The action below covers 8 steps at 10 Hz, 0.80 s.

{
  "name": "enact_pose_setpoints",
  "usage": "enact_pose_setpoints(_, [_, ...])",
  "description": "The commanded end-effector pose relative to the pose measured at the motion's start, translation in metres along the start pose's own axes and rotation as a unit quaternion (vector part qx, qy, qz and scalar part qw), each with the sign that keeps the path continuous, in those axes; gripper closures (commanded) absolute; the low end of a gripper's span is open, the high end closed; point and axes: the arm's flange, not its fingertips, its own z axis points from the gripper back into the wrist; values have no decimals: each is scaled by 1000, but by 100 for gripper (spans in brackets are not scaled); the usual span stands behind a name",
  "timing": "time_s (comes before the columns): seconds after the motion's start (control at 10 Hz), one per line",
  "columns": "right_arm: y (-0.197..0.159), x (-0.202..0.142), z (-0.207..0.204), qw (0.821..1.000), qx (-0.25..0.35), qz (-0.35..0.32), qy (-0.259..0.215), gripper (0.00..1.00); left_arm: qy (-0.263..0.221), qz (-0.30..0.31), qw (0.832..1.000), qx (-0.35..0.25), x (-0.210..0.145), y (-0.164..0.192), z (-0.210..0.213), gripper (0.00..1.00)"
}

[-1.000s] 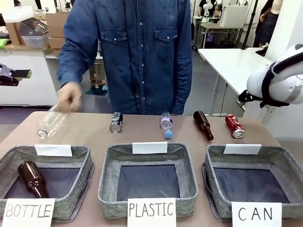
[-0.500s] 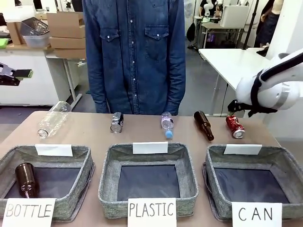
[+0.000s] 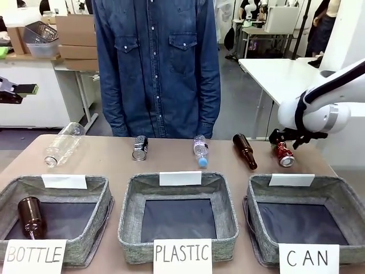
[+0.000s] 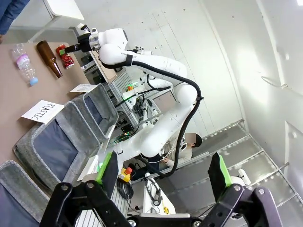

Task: Sort the can waste into the basket.
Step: Pick up the can waste from the table and place it in the right Fabric basket.

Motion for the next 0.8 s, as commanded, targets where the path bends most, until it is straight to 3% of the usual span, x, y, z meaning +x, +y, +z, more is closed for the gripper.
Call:
enact_pose_setpoints(0.0, [4, 10, 1, 1000, -9, 4, 6, 0, -4, -13, 1000, -12, 1, -2, -1, 0])
enact_pose_setpoints(0.1, [5, 10, -1, 1000, -11, 6, 12, 0, -4, -13, 1000, -12, 1, -2, -1, 0])
enact_pose_setpoints(0.2, [7, 10, -5, 1000, -6, 14, 17, 38, -4, -13, 1000, -12, 1, -2, -1, 0])
enact_pose_setpoints(0.3, [9, 10, -6, 1000, -12, 13, 25, 60, -4, -13, 1000, -12, 1, -2, -1, 0])
enact_pose_setpoints(0.4, [9, 10, -7, 999, -12, 14, 28, 98, -4, -13, 1000, -12, 1, -2, -1, 0])
enact_pose_setpoints(0.7, [9, 10, -7, 999, -14, 17, 29, 100, -4, -13, 1000, -12, 1, -2, -1, 0])
